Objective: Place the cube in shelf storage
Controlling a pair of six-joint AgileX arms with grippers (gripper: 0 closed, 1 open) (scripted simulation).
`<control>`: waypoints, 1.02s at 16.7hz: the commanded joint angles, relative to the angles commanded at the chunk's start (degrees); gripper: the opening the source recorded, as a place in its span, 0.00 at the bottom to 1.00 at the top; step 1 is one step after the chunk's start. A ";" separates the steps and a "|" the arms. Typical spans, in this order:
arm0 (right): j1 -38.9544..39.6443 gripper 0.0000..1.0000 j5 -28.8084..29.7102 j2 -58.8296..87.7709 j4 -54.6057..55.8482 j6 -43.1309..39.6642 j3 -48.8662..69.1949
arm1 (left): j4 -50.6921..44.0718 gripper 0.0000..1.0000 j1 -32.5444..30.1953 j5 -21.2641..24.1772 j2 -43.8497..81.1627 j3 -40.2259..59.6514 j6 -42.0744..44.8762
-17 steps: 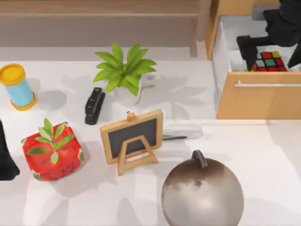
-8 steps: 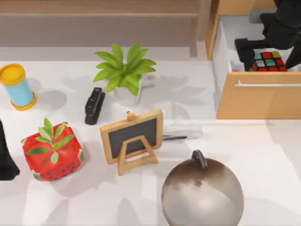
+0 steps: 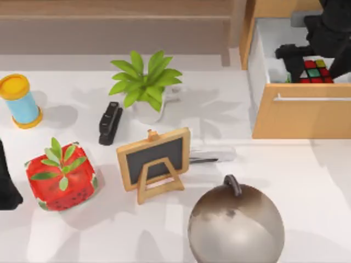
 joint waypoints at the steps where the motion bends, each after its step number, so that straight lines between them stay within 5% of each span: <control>1: 0.00 0.25 0.00 0.00 0.00 0.00 0.00 | 0.00 1.00 0.00 0.00 0.00 0.00 0.00; 5: 0.00 0.00 0.00 0.00 0.00 0.00 0.00 | 0.00 1.00 0.00 0.00 0.00 0.00 0.00; 17: 0.46 0.00 1.00 -3.19 -2.49 0.75 -0.90 | 0.00 1.00 0.00 0.00 0.00 0.00 0.00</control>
